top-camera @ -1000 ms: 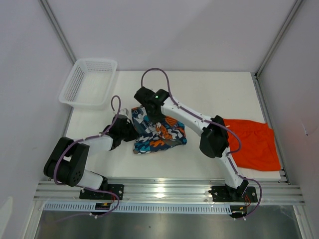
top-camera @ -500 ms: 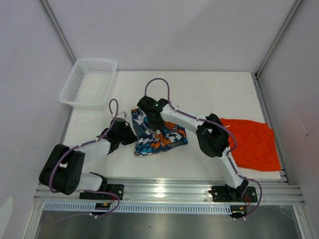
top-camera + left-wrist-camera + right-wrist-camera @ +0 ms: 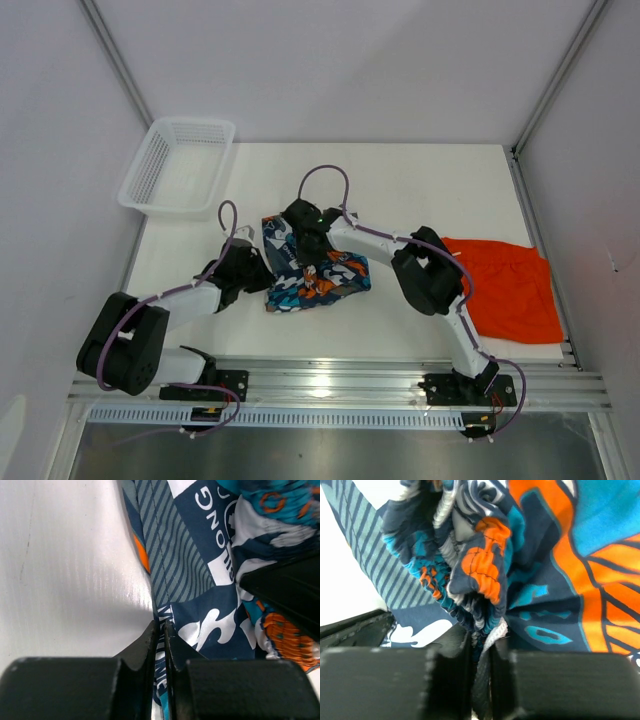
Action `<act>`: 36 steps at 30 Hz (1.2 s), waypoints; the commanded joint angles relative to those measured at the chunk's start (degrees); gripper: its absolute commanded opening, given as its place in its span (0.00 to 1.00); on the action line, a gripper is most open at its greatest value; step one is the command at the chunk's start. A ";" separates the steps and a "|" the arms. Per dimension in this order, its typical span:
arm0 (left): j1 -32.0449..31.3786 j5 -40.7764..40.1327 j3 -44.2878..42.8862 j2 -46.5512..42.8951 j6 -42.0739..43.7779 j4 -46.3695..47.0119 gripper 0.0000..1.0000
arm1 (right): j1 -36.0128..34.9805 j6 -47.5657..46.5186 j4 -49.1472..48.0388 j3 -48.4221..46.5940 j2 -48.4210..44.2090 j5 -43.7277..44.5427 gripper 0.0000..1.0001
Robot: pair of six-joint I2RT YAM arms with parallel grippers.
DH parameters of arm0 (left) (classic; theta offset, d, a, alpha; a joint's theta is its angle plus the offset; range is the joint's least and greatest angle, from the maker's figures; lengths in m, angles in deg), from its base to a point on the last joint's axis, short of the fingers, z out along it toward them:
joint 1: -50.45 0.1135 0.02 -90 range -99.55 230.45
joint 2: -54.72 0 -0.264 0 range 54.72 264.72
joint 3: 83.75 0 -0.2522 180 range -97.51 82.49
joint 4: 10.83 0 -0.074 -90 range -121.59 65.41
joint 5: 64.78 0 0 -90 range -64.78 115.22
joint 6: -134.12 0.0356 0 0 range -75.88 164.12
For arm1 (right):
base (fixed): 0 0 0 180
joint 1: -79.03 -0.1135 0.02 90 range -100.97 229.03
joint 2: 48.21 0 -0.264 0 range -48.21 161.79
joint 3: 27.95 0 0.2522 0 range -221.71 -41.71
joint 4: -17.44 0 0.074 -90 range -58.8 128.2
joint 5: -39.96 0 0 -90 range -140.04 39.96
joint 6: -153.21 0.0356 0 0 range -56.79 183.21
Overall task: Fold and stack the shorts
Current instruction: Fold the shorts
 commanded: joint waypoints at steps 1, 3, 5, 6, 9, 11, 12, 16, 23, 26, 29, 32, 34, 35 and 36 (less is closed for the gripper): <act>-0.89 -0.30 1.11 -0.27 -0.90 0.28 0.13 | 1.48 3.78 -8.41 3.57 -6.02 -2.05 0.05; -1.06 -0.21 1.02 -0.27 -0.90 0.28 0.13 | 1.74 3.78 -8.59 3.32 -6.30 -1.96 0.00; -1.15 -0.30 0.94 -0.36 -0.90 0.19 0.13 | 1.83 3.78 -8.24 2.61 -6.12 -1.87 0.00; -1.24 -0.21 0.94 -0.36 -0.98 0.19 0.13 | 1.83 3.87 -8.76 2.61 -6.21 -1.87 0.00; -1.41 -0.39 0.85 -0.44 -0.90 0.02 0.12 | 1.74 4.39 -9.03 1.91 -6.21 -2.22 0.00; -1.50 -0.48 0.94 -0.44 -0.90 -0.16 0.12 | 1.57 4.48 -9.12 1.47 -6.21 -2.39 0.00; -1.50 -0.56 0.94 -0.53 -0.81 -0.16 0.12 | 1.48 4.49 -9.03 1.12 -6.04 -2.40 0.00; -1.50 -1.00 0.67 -0.71 -0.63 -0.86 0.12 | 1.13 4.31 -8.33 -0.46 -5.24 -2.48 0.00; -1.50 -1.53 0.06 -1.32 -0.37 -1.91 0.11 | 1.57 0.27 -0.96 -3.19 -6.91 1.38 0.00; -1.50 -1.88 -0.56 -1.50 -0.11 -2.79 0.11 | 1.66 -0.70 0.45 -3.28 -8.32 2.52 0.00; -1.50 -2.06 -0.65 -2.03 0.07 -3.32 0.11 | 1.83 -0.96 1.60 -4.33 -9.20 2.61 0.00; -1.50 -2.24 -0.56 -2.38 -0.02 -3.58 0.11 | 1.48 -1.14 2.13 -5.12 -9.55 2.70 0.00; -1.50 -2.32 -0.47 -2.29 0.07 -3.67 0.11 | 1.13 -1.05 2.04 -6.09 -9.29 2.35 0.00; -1.50 -2.24 -0.56 -2.38 0.07 -3.67 0.11 | 0.87 -0.97 1.78 -6.26 -8.68 2.18 0.00; -1.50 -2.32 -0.56 -2.38 0.07 -3.67 0.11 | 0.78 -0.88 1.52 -6.35 -8.24 1.83 0.00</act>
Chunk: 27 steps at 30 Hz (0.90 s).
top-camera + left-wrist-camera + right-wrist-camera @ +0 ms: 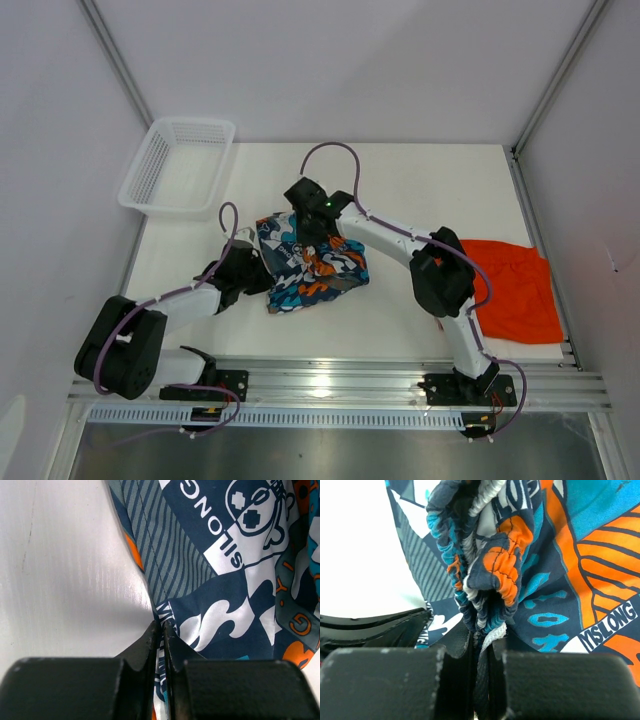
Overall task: Fold and stack the shorts
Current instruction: Fold the shorts
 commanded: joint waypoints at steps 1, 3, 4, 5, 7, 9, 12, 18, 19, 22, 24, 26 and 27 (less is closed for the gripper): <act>-0.39 -0.99 -0.78 -1.02 0.31 -1.66 0.11 | -0.82 -0.64 -0.10 -3.08 -1.92 0.36 0.01; -0.39 -0.99 -0.69 -1.02 0.31 -1.66 0.11 | -0.91 -0.29 -0.63 -3.08 -0.34 -0.26 0.01; -0.39 -0.99 -0.78 -1.02 0.31 -1.75 0.11 | -0.99 -0.20 -0.72 -2.99 0.28 -0.43 0.01; -0.39 -0.99 -0.78 -1.11 0.31 -1.75 0.11 | -1.08 -0.20 -1.07 -2.90 0.72 -0.43 0.00; -0.39 -1.08 -0.78 -1.20 0.40 -1.92 0.11 | -1.34 -0.46 -1.16 -2.99 1.78 -0.52 0.00; -0.39 -1.17 -1.04 -1.29 0.40 -2.10 0.11 | -1.70 -0.63 -1.07 -2.90 2.13 -0.35 0.01; -0.39 -1.25 -1.13 -1.37 0.49 -2.36 0.11 | -2.40 -0.99 -1.07 -2.64 2.39 -0.08 0.01; -0.30 -1.25 -1.13 -1.37 0.40 -2.36 0.11 | -3.45 -1.07 -1.68 -2.64 3.80 -0.52 0.03; -0.39 -1.25 -1.22 -1.37 0.31 -2.36 0.11 | -3.72 -0.90 -1.77 -2.64 4.41 -0.78 0.04; -0.39 -1.25 -1.30 -1.29 0.49 -2.45 0.11 | -3.89 -0.90 -1.51 -2.81 5.29 -0.44 0.10; -0.39 -1.34 -1.13 -1.29 0.48 -2.54 0.11 | -3.98 -1.42 -1.25 -2.99 5.73 -0.35 0.17; -0.39 -1.34 -1.04 -1.29 0.40 -2.45 0.11 | -4.24 -1.77 -1.07 -3.08 5.30 -0.26 0.22; -0.39 -1.25 -1.04 -1.37 0.40 -2.54 0.11 | -4.33 -1.95 -0.90 -3.08 5.12 -0.17 0.28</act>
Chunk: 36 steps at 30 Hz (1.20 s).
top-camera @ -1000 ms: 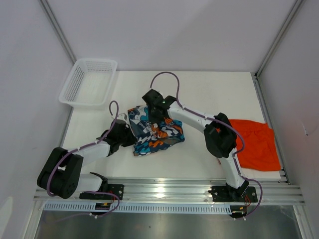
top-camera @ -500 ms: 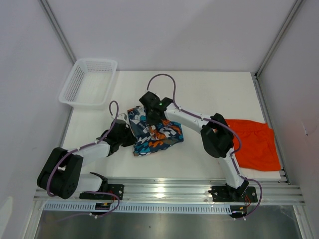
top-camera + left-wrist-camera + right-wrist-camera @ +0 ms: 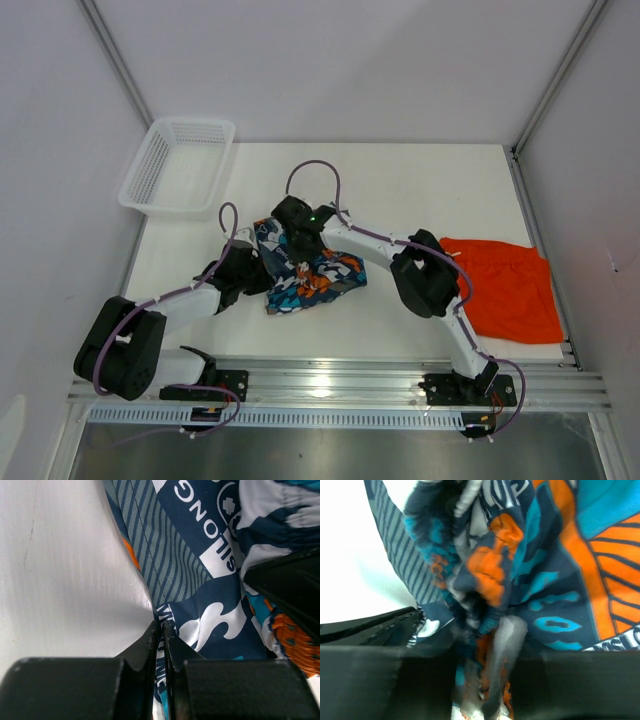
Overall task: Fold and stack the shorts
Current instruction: Fold the shorts
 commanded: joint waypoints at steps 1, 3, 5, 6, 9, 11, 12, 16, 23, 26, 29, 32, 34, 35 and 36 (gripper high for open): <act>-0.35 -1.23 -1.11 -0.98 0.40 -1.78 0.11 | -0.92 -1.38 -0.28 -2.44 -0.67 0.40 0.46; -0.35 -1.23 -1.20 -1.16 0.31 -1.95 0.11 | -1.01 -1.65 -0.28 -2.27 -2.33 0.14 0.53; -0.35 -1.23 -1.11 -1.68 0.22 -2.30 0.11 | -0.84 -1.39 -1.51 -1.39 -3.74 -2.31 0.55; -0.35 -1.15 -1.02 -2.21 -0.04 -2.30 0.11 | -0.40 -1.13 -3.95 -0.87 -5.58 -4.85 0.56; -0.26 -1.41 -1.11 -4.48 -0.30 -4.67 0.12 | 1.00 1.24 -9.14 3.96 -9.97 -10.57 0.54; 0.44 -1.41 -0.93 -6.07 -0.57 -5.81 0.12 | 1.88 3.43 -14.85 8.77 -12.00 -13.04 0.46; 0.97 -1.41 -0.67 -8.08 -0.57 -6.17 0.12 | 2.76 4.23 -16.79 10.63 -12.97 -15.14 0.44; 5.44 1.66 -0.40 -13.09 -0.57 -7.93 0.15 | 5.48 8.97 -32.48 22.06 -18.76 -23.38 0.40; 7.74 3.16 -4.26 -16.18 -0.13 -11.53 0.16 | 10.49 15.21 -50.09 35.25 -21.07 -30.09 0.33; 7.83 3.69 -5.68 -15.75 -0.30 -12.15 0.15 | 12.61 19.00 -60.63 39.56 -18.71 -34.83 0.26; 7.83 3.87 -6.47 -15.83 -0.39 -12.15 0.16 | 12.17 19.35 -61.80 39.57 -16.59 -35.02 0.22; 7.83 3.60 -6.91 -15.66 -0.22 -12.50 0.16 | 10.68 20.67 -64.96 39.83 -12.99 -36.25 0.18; 7.92 3.51 -7.08 -15.66 -0.13 -12.67 0.16 | 9.89 21.64 -66.81 40.27 -11.49 -36.78 0.15; 7.92 3.51 -7.35 -15.57 -0.13 -12.59 0.16 | 9.01 21.38 -66.64 40.36 -10.88 -36.52 0.14; 7.92 3.43 -7.35 -15.40 -0.04 -12.59 0.16 | 8.48 21.03 -66.20 40.36 -9.48 -35.99 0.14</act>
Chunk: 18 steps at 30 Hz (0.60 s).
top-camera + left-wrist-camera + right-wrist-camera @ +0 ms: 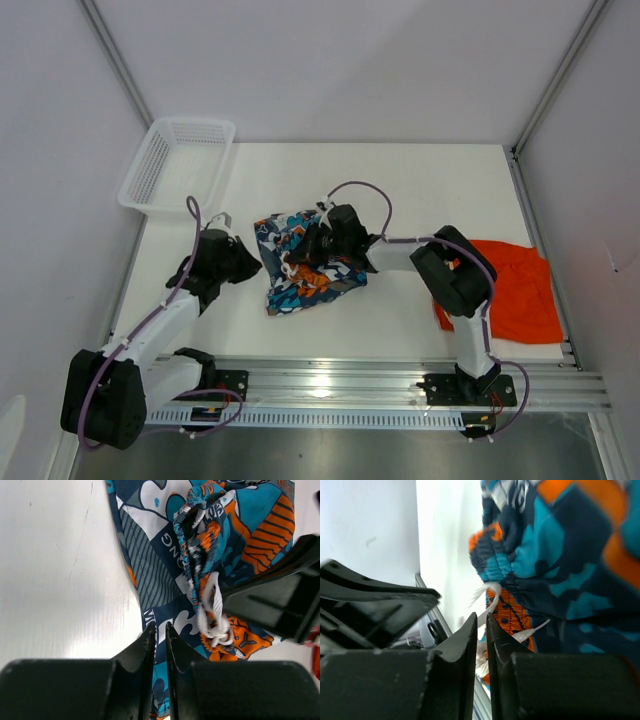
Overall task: Fold and stack the shorts
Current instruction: Fold the shorts
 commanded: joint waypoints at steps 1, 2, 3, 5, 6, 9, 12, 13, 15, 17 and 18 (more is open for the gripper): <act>0.66 0.50 -2.76 -0.25 -0.11 -0.13 0.16 | -2.56 -0.69 -4.28 0.47 3.52 -0.61 0.13; 0.75 0.67 -2.93 0.01 -0.02 -0.04 0.16 | -3.43 -1.41 -2.45 0.65 4.31 1.58 0.13; 0.75 0.85 -3.28 0.63 -0.11 0.22 0.16 | -3.70 -1.59 -2.95 1.17 5.88 2.30 0.12; 0.75 1.11 -3.46 1.24 -0.20 0.57 0.16 | -4.14 -0.45 -6.89 3.36 7.56 2.22 0.10; 0.75 1.29 -3.72 1.86 -0.37 1.18 0.16 | -4.32 -0.45 -7.09 3.37 8.96 2.39 0.09; 0.75 1.46 -4.25 3.17 -0.55 2.15 0.16 | -5.89 -3.60 -4.38 2.50 9.59 5.28 0.10; 0.75 1.81 -5.65 5.37 -0.55 2.86 0.16 | -7.39 -7.73 -0.68 2.32 8.19 10.47 0.12; 0.75 1.90 -6.36 6.07 -0.72 3.38 0.16 | -7.57 -8.61 0.20 2.23 7.14 12.04 0.12; 0.75 2.34 -7.15 7.57 -0.90 4.61 0.16 | -7.57 -9.76 -0.31 2.93 5.82 12.24 0.15; 0.75 3.22 -8.29 10.11 -1.16 5.67 0.15 | -7.40 -9.94 -2.86 3.98 2.66 11.09 0.17; 0.75 3.40 -9.08 10.99 -1.25 6.46 0.15 | -7.40 -10.02 -3.65 4.86 1.34 10.83 0.18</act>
